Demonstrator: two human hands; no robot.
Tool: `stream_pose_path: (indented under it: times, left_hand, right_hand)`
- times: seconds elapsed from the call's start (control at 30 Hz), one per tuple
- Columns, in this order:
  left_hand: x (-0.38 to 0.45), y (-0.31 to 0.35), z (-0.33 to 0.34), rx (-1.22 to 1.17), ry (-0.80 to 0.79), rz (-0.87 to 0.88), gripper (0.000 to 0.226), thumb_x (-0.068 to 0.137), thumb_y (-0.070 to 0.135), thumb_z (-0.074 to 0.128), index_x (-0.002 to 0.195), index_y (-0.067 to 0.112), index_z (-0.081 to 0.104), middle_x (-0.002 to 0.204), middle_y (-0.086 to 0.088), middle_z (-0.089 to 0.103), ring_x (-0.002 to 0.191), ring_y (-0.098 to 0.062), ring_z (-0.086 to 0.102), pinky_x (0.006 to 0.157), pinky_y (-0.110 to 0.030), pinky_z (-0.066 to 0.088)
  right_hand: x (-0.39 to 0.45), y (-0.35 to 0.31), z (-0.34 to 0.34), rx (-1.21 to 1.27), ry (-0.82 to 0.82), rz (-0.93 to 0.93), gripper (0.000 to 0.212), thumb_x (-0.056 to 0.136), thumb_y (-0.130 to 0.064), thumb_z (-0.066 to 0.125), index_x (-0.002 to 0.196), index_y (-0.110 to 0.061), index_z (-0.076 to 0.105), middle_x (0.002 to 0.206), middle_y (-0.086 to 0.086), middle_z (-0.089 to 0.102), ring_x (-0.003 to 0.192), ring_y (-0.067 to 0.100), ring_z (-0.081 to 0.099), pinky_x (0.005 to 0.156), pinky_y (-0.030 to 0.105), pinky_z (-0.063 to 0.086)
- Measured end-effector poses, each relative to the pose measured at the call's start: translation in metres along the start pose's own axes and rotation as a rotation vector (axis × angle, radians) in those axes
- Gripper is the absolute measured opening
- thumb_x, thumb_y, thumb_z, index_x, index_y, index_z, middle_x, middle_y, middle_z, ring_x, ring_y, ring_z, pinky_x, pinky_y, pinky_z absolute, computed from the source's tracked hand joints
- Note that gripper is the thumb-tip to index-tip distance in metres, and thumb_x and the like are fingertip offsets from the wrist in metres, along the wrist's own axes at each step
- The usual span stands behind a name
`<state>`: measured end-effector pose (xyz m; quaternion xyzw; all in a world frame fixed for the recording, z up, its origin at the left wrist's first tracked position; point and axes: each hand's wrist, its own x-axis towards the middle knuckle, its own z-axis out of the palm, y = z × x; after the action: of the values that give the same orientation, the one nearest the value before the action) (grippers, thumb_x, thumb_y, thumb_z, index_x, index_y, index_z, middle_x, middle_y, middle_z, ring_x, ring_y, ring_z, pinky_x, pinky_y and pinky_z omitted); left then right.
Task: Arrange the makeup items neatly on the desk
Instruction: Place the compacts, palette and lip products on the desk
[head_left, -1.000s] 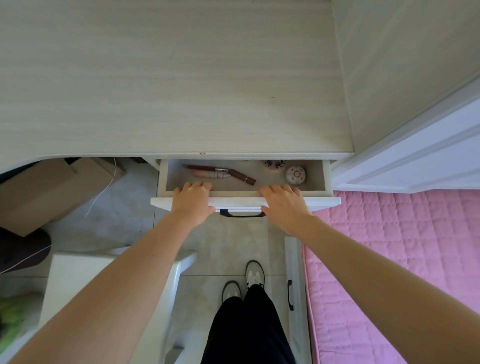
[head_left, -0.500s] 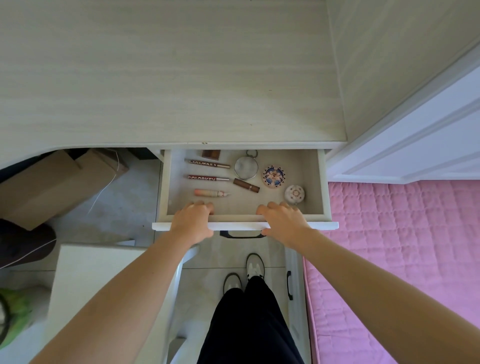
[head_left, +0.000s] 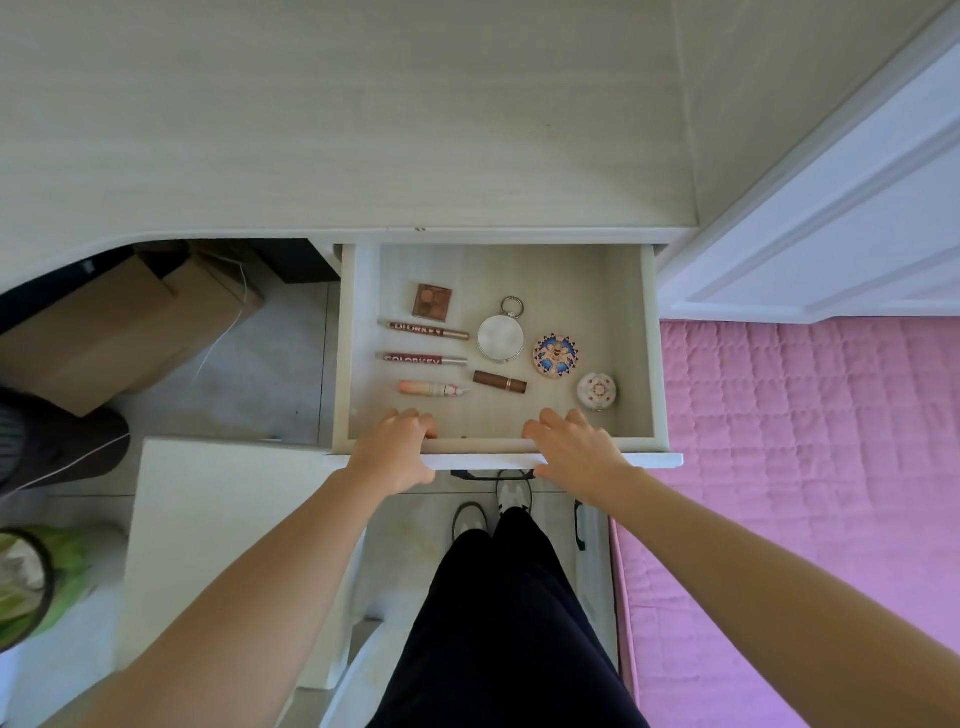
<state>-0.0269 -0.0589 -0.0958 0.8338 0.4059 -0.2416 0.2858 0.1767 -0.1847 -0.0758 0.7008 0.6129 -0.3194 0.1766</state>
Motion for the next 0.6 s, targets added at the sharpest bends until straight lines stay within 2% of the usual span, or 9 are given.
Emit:
stream_pose_path:
  times: [0.1,0.2,0.27,0.33,0.4,0.43,0.5,0.6]
  left_hand:
    - [0.0,-0.003,0.003,-0.009,-0.003,0.006,0.044,0.069,0.027,0.071,0.111,0.022,0.057,0.098,0.008,0.051,0.099,-0.014,0.045,0.066,-0.028,0.041]
    - [0.003,-0.007,-0.001,-0.061,-0.08,0.021,0.053,0.069,0.049,0.074,0.112,0.025,0.055,0.103,0.009,0.05,0.1,-0.013,0.045,0.074,-0.03,0.044]
    - [0.005,-0.01,-0.004,-0.049,-0.133,0.04,0.055,0.072,0.062,0.067,0.112,0.026,0.056,0.107,0.008,0.051,0.102,-0.013,0.047,0.08,-0.032,0.045]
    - [0.009,-0.011,-0.007,-0.042,-0.142,0.027,0.045,0.082,0.066,0.053,0.1,0.026,0.058,0.1,0.006,0.054,0.096,-0.015,0.05,0.079,-0.033,0.046]
    - [0.017,-0.009,-0.01,-0.112,-0.131,-0.026,0.045,0.091,0.061,0.041,0.075,0.021,0.053,0.077,0.003,0.054,0.075,-0.016,0.052,0.068,-0.032,0.043]
    - [0.021,-0.008,-0.012,-0.132,-0.133,-0.049,0.045,0.094,0.056,0.039,0.071,0.019,0.049,0.069,0.002,0.052,0.067,-0.017,0.05,0.064,-0.031,0.04]
    - [0.032,-0.007,-0.017,-0.1,-0.143,-0.067,0.032,0.096,0.045,0.044,0.08,0.02,0.056,0.076,0.002,0.057,0.07,-0.016,0.054,0.062,-0.028,0.04]
    - [0.053,-0.007,-0.026,-0.056,-0.163,-0.089,0.024,0.096,0.033,0.048,0.095,0.015,0.064,0.094,-0.002,0.065,0.083,-0.018,0.059,0.072,-0.029,0.045]
  right_hand:
    - [0.001,0.002,0.001,0.032,-0.012,-0.007,0.047,0.088,-0.033,0.062,0.129,-0.018,0.042,0.12,0.004,0.043,0.109,0.027,0.046,0.081,0.044,0.052]
    - [0.006,0.009,-0.003,0.106,-0.059,-0.037,0.049,0.087,-0.038,0.063,0.13,-0.021,0.044,0.121,0.002,0.045,0.112,0.026,0.046,0.085,0.044,0.05]
    - [0.01,0.014,-0.008,0.173,-0.114,-0.052,0.045,0.088,-0.043,0.06,0.127,-0.024,0.047,0.118,0.001,0.047,0.11,0.024,0.046,0.086,0.043,0.048]
    - [0.016,0.018,-0.011,0.256,-0.129,-0.04,0.036,0.091,-0.046,0.052,0.117,-0.021,0.054,0.11,0.001,0.052,0.104,0.022,0.05,0.084,0.04,0.048]
    - [0.022,0.022,-0.013,0.329,-0.111,-0.014,0.032,0.095,-0.041,0.043,0.108,-0.015,0.058,0.102,0.003,0.056,0.097,0.023,0.056,0.08,0.038,0.05]
    - [0.026,0.024,-0.015,0.348,-0.096,-0.005,0.032,0.097,-0.038,0.04,0.106,-0.014,0.059,0.1,0.004,0.057,0.094,0.023,0.057,0.077,0.038,0.051]
    - [0.036,0.029,-0.019,0.362,-0.06,0.004,0.03,0.098,-0.035,0.039,0.108,-0.014,0.059,0.102,0.005,0.059,0.09,0.023,0.058,0.073,0.036,0.051]
    - [0.055,0.036,-0.026,0.334,-0.035,0.015,0.029,0.099,-0.03,0.038,0.111,-0.012,0.057,0.107,0.008,0.058,0.093,0.026,0.059,0.072,0.037,0.051]
